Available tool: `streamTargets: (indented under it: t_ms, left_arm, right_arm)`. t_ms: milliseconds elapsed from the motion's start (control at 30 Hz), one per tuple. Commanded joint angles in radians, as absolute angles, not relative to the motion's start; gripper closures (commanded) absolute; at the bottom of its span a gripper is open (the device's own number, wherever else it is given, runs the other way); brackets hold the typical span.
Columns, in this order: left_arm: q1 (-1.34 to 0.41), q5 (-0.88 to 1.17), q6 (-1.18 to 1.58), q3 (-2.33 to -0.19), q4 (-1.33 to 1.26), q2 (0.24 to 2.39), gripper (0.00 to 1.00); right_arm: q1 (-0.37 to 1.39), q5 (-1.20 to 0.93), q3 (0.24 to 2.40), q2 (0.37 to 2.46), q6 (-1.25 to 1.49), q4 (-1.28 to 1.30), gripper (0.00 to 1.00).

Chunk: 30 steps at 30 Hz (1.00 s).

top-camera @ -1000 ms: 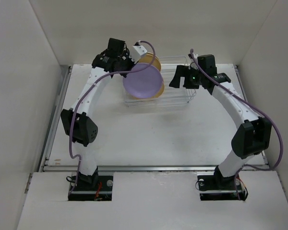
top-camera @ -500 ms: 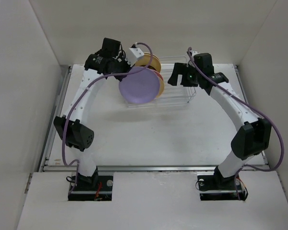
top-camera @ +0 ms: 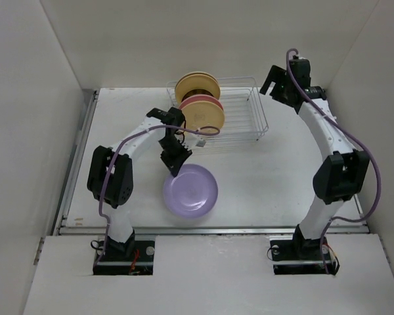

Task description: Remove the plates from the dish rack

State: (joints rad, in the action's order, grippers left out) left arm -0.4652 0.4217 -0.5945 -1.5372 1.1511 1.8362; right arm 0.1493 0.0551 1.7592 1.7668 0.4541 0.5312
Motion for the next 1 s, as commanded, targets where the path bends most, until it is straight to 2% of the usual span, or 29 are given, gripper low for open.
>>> streamTargets:
  t_ms: [0,33,133,267,333,400,467,500,533,600,733,967]
  left_arm:
    - [-0.457,0.420,-0.514,-1.509,1.020,1.790,1.00]
    - [-0.457,0.399,-0.485,-1.481,1.000,1.790,1.00]
    - [-0.457,0.390,-0.463,-1.438,0.957,1.799,1.00]
    - [-0.457,0.353,-0.454,-1.416,0.946,1.833,1.00]
    - [-0.457,0.344,-0.443,-1.416,0.937,1.833,1.00]
    - [-0.457,0.330,-0.443,-1.405,0.928,1.842,1.00]
    - [-0.457,0.319,-0.434,-1.405,0.928,1.842,0.95]
    - [-0.457,0.308,-0.434,-1.396,0.928,1.842,0.92]
    - [-0.457,0.308,-0.434,-1.396,0.928,1.842,0.85]
    - [-0.457,0.308,-0.434,-1.385,0.919,1.833,0.81]
    - [-0.439,0.308,-0.434,-1.385,0.919,1.833,0.73]
    - [-0.408,0.299,-0.425,-1.396,0.908,1.833,0.72]
  right_arm:
    - [0.132,0.172,1.810,1.880,0.489,0.551,0.06]
    - [0.132,0.182,1.810,1.903,0.464,0.551,0.13]
    - [0.132,0.173,1.835,1.983,0.443,0.540,0.17]
    - [0.132,0.173,1.853,2.052,0.423,0.531,0.38]
    - [0.132,0.164,1.853,2.065,0.423,0.522,0.44]
    - [0.132,0.164,1.844,2.075,0.423,0.522,0.61]
    - [0.132,0.155,1.819,2.075,0.423,0.522,0.75]
    - [0.132,0.155,1.803,2.059,0.423,0.522,0.87]
    - [0.132,0.155,1.783,2.046,0.423,0.508,0.91]
    - [0.132,0.144,1.714,2.004,0.414,0.474,0.98]
    - [0.152,0.153,1.637,1.948,0.405,0.463,1.00]
    - [0.152,0.201,1.612,1.925,0.365,0.453,1.00]
